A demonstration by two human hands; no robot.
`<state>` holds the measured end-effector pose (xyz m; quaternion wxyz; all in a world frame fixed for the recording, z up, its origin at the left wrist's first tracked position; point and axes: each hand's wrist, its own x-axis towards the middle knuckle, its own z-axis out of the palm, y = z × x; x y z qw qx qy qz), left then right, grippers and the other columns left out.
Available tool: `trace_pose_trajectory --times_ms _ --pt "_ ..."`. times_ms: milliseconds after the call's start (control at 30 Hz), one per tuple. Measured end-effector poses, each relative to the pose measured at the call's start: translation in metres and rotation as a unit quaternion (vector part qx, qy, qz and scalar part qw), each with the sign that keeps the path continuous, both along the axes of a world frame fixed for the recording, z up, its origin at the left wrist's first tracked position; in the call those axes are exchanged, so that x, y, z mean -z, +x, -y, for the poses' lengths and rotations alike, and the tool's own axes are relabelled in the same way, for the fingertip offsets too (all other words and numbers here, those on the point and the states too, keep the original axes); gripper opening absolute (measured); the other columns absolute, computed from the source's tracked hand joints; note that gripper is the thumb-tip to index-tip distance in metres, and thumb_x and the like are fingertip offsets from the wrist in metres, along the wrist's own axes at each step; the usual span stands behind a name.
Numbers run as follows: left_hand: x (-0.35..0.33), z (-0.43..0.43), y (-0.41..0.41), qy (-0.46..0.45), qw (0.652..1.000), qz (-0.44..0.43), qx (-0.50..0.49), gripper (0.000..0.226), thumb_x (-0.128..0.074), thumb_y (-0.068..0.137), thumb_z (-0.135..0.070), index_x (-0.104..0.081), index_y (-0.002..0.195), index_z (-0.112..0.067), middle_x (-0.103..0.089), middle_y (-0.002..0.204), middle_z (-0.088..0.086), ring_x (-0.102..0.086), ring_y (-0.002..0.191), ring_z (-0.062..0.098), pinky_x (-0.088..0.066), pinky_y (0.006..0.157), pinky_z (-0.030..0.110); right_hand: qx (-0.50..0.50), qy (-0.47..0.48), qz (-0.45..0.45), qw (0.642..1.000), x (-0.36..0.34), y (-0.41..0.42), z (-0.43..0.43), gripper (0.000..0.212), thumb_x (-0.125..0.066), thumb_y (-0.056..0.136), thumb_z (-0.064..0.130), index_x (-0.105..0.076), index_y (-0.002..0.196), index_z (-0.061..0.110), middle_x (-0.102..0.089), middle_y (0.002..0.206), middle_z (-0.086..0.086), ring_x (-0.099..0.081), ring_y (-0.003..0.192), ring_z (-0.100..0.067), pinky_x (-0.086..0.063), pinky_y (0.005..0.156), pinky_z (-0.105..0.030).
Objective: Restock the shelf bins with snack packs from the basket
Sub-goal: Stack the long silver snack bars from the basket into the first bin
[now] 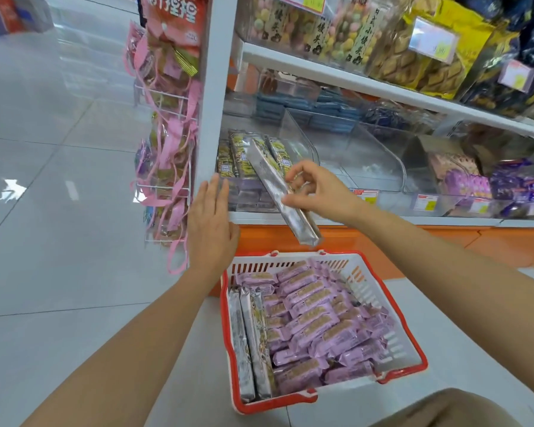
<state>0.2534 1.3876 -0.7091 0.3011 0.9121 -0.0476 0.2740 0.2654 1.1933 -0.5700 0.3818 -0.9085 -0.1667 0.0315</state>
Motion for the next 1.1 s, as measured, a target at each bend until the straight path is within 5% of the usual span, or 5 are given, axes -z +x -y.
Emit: trace_pose_trajectory --times_ms 200,467,833,933,1100 --pt "-0.002 -0.014 0.005 0.038 0.998 -0.012 0.041 0.081 -0.055 0.086 0.0 -0.017 0.157 -0.012 -0.011 0.165 0.007 -0.005 0.153 0.024 -0.004 0.12 0.036 0.05 -0.06 0.006 0.997 -0.017 0.057 -0.05 0.03 -0.078 0.081 0.024 -0.063 0.105 0.013 -0.057 0.077 -0.005 -0.048 0.06 -0.012 -0.038 0.054 -0.023" --pt "0.006 -0.035 0.011 0.078 0.994 0.003 0.08 0.083 -0.058 0.087 -0.002 -0.017 0.158 -0.014 -0.01 0.165 0.004 -0.003 0.153 0.021 -0.003 0.121 0.039 0.103 -0.138 0.04 0.984 -0.012 0.107 -0.099 0.026 -0.077 0.08 0.036 -0.062 0.089 0.016 -0.061 0.093 -0.003 -0.057 0.09 -0.019 -0.041 0.072 -0.028" --pt "0.016 -0.041 0.022 0.079 0.992 0.025 0.095 0.088 -0.058 0.082 0.005 -0.018 0.158 -0.016 -0.012 0.166 0.003 -0.005 0.153 0.019 -0.013 0.122 0.041 0.1 -0.115 0.009 0.988 0.004 0.129 -0.122 0.04 -0.055 0.095 0.029 -0.048 0.061 0.011 -0.046 0.062 -0.009 -0.041 0.058 -0.02 -0.03 0.059 -0.031" --pt "0.017 -0.04 0.021 0.078 0.992 0.017 0.098 0.09 -0.059 0.08 0.006 -0.018 0.158 -0.016 -0.013 0.165 0.004 -0.008 0.153 0.02 -0.014 0.121 0.041 0.058 -0.162 -0.02 0.985 0.005 0.127 -0.117 0.028 -0.051 0.095 0.021 -0.068 0.093 -0.002 -0.066 0.095 -0.018 -0.062 0.088 -0.025 -0.047 0.081 -0.032" --pt "0.013 -0.039 0.02 0.082 0.992 -0.002 0.096 0.091 -0.059 0.08 0.005 -0.017 0.158 -0.015 -0.012 0.166 0.003 -0.008 0.153 0.02 -0.016 0.122 0.041 0.001 -0.259 -0.045 0.965 0.018 0.138 -0.114 0.059 -0.059 0.089 0.03 -0.045 0.145 0.017 -0.039 0.15 -0.012 -0.042 0.134 -0.032 -0.035 0.113 -0.042"
